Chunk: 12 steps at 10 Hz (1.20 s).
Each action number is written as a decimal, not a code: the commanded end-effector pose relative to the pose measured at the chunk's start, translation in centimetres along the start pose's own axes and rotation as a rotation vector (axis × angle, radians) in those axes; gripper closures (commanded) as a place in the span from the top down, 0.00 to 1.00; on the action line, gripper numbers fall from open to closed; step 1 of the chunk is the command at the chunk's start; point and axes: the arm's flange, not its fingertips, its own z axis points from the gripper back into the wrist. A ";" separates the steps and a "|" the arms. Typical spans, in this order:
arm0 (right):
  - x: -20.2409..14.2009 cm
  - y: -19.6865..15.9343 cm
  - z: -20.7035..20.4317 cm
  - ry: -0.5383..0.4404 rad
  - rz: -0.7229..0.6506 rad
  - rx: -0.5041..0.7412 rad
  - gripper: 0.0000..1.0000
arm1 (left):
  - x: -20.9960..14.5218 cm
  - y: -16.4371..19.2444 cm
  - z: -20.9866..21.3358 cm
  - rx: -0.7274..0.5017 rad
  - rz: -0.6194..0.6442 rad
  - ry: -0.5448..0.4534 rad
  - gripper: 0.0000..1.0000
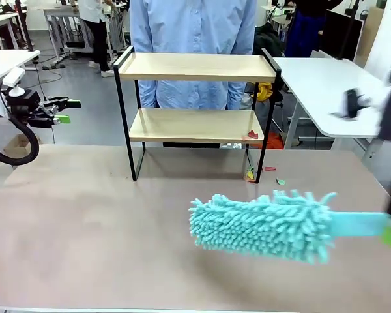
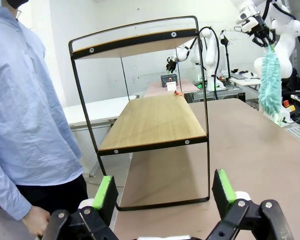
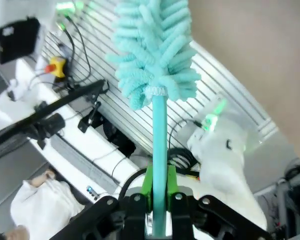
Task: Clean the shelf.
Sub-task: Clean the specific section of the Shelf indicated by the human with the Duster, then hand the Duster back to the human.
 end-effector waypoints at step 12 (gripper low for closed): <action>-2.2 -1.3 0.7 0.050 -0.051 -0.066 0.13 | 0.2 -0.2 0.0 -0.007 -0.007 0.006 1.00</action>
